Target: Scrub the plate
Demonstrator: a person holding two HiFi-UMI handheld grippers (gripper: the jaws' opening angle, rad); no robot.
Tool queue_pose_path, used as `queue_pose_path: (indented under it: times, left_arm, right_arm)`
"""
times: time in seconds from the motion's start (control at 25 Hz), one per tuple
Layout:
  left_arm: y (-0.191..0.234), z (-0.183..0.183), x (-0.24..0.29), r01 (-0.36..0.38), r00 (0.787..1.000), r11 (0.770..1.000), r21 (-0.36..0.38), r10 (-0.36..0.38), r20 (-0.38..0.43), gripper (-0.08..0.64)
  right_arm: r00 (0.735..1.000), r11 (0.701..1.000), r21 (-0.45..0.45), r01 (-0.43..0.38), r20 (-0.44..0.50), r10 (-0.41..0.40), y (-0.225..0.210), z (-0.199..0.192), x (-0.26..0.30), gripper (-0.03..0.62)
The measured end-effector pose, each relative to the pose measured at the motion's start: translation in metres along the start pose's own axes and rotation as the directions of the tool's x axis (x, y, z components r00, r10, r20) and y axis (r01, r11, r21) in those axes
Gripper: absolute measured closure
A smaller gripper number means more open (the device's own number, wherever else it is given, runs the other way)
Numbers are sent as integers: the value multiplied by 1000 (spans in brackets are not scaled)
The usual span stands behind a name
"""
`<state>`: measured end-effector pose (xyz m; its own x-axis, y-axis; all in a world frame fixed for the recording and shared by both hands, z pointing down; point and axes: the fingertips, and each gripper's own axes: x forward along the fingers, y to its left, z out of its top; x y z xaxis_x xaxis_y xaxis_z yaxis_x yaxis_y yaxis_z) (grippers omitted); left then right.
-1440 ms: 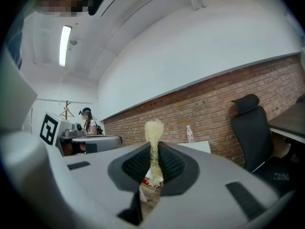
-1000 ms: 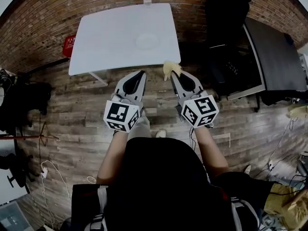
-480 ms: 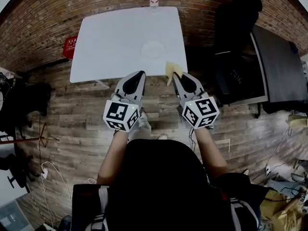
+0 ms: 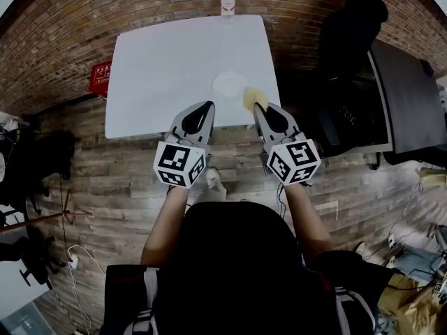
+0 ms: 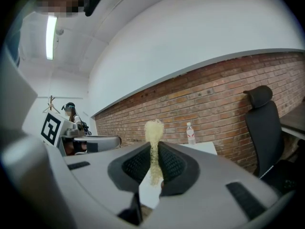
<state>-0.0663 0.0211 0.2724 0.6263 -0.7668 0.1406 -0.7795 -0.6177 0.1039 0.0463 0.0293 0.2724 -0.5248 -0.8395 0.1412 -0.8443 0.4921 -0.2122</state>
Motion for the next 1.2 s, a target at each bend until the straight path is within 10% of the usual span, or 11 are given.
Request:
queue_pose_path:
  times: [1.2]
  left_arm:
    - [84, -59, 68, 84, 988, 984, -158, -103, -118, 540]
  right_arm:
    - [990, 991, 66, 114, -85, -108, -37, -29, 80, 551]
